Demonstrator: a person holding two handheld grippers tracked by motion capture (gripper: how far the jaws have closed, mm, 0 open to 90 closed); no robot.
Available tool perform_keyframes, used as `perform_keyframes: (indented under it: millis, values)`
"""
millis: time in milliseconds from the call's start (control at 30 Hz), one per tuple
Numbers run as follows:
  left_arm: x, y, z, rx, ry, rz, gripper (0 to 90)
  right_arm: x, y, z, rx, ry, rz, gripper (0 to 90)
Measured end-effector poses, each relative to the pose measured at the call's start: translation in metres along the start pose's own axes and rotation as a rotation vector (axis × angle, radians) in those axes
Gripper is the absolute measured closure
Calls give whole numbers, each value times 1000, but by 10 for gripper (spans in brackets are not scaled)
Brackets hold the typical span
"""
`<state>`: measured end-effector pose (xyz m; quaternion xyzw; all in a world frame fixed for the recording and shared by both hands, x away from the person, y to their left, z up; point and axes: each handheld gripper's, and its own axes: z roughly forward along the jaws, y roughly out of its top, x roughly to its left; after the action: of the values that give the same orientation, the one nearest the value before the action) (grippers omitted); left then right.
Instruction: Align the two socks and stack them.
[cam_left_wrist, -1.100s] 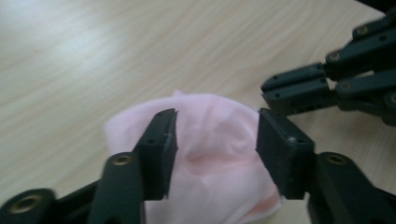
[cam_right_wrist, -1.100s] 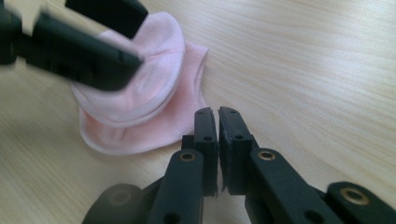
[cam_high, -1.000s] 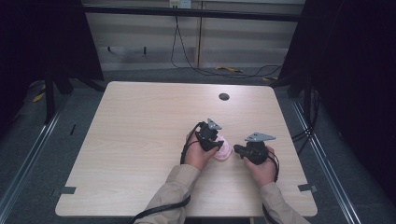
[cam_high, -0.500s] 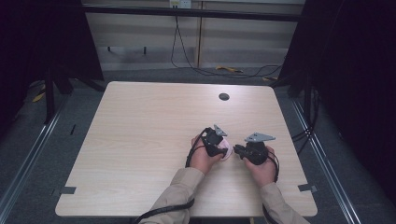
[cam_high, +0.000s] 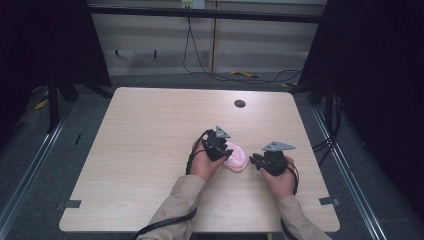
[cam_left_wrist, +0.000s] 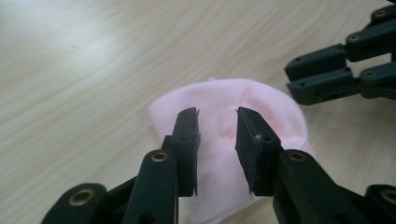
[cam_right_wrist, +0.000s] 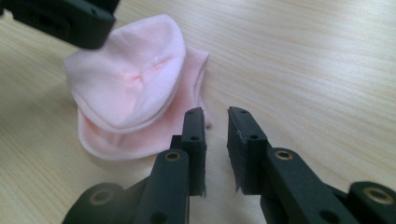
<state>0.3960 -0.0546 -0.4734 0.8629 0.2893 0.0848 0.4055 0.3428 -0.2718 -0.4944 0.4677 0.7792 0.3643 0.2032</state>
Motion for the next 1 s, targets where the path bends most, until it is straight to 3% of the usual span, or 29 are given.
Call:
perform_keyframes:
  millis: [100, 267, 400, 567, 633, 700, 800, 1000]
  values:
    - [-10, 2, 15, 24, -11, -1, 791, -1, 0, -1, -3, 2, 6, 768]
    - [-18, 1, 32, 39, 31, -30, 834, -5, -2, -4, -9, 3, 19, 768]
    - [-22, 4, 34, 69, 42, 3, 819, -6, -3, -5, -13, 5, 18, 767]
    - [-27, 4, 33, 61, -19, 17, 563, -4, -2, -5, -11, -1, 9, 757]
    - [-29, 4, 29, 67, -21, 64, 465, -4, -2, -4, -10, -1, 5, 752]
    - [-28, 3, 22, 58, -39, 43, 374, -4, -2, -4, -8, 0, 0, 736]
    - [-22, -1, 7, 18, -34, 12, 341, -4, -3, -3, 0, -4, -1, 702]
    - [-9, -6, -13, 2, -19, -10, 286, -5, -3, -4, 2, -7, 13, 626]
